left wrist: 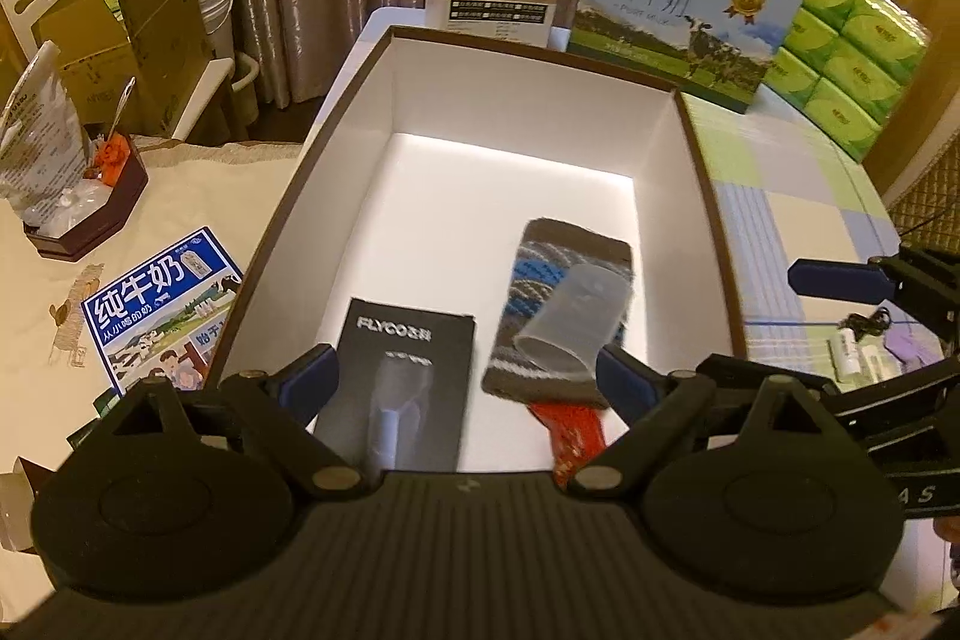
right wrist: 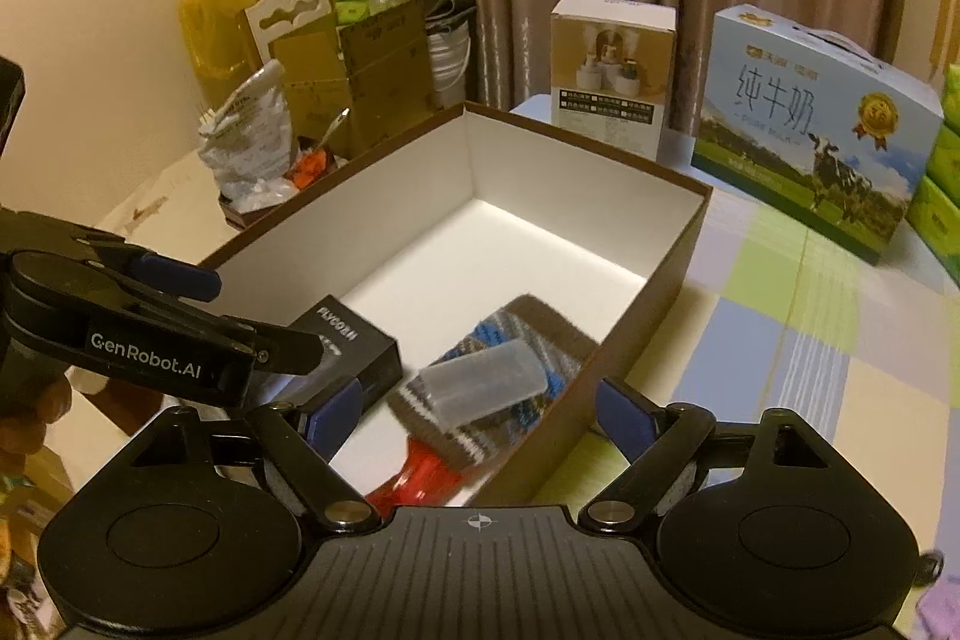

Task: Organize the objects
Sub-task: 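Withdraw both tools from the box back toward the table items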

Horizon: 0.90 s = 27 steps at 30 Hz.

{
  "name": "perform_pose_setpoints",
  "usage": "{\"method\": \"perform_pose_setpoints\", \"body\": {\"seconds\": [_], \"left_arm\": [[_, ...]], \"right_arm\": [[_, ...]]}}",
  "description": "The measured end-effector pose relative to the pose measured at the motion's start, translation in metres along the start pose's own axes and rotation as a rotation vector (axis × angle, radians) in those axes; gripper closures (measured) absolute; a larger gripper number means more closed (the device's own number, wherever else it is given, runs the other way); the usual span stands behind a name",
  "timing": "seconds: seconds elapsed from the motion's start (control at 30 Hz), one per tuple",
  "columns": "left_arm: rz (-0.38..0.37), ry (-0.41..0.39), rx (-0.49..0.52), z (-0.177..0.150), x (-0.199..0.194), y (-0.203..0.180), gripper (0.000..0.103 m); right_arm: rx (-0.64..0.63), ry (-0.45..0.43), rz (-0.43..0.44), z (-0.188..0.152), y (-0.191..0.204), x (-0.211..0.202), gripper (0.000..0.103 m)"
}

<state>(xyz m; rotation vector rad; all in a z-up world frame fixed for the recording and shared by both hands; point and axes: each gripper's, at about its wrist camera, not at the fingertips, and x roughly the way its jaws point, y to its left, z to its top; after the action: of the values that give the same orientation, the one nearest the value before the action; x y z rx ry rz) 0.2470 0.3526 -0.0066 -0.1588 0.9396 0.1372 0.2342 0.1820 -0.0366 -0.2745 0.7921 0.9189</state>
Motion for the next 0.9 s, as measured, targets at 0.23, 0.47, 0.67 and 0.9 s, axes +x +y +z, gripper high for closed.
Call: {"method": "perform_pose_setpoints", "body": {"seconds": [0.23,0.47,0.67,0.9], "left_arm": [[-0.020,-0.005,0.021,-0.022,-0.023,-0.016,0.012],[-0.060,-0.013,0.053,-0.042,-0.042,-0.045,0.012],[-0.108,-0.022,0.101,-0.053,-0.053,-0.080,0.012],[-0.187,-0.007,0.153,-0.066,-0.057,-0.129,0.012]], "right_arm": [[0.045,-0.019,-0.003,-0.023,-0.002,-0.033,0.019],[0.091,-0.018,-0.023,-0.052,-0.012,-0.068,0.019],[0.136,-0.003,-0.066,-0.080,-0.031,-0.098,0.019],[0.213,0.024,-0.147,-0.117,-0.070,-0.129,0.019]]}}
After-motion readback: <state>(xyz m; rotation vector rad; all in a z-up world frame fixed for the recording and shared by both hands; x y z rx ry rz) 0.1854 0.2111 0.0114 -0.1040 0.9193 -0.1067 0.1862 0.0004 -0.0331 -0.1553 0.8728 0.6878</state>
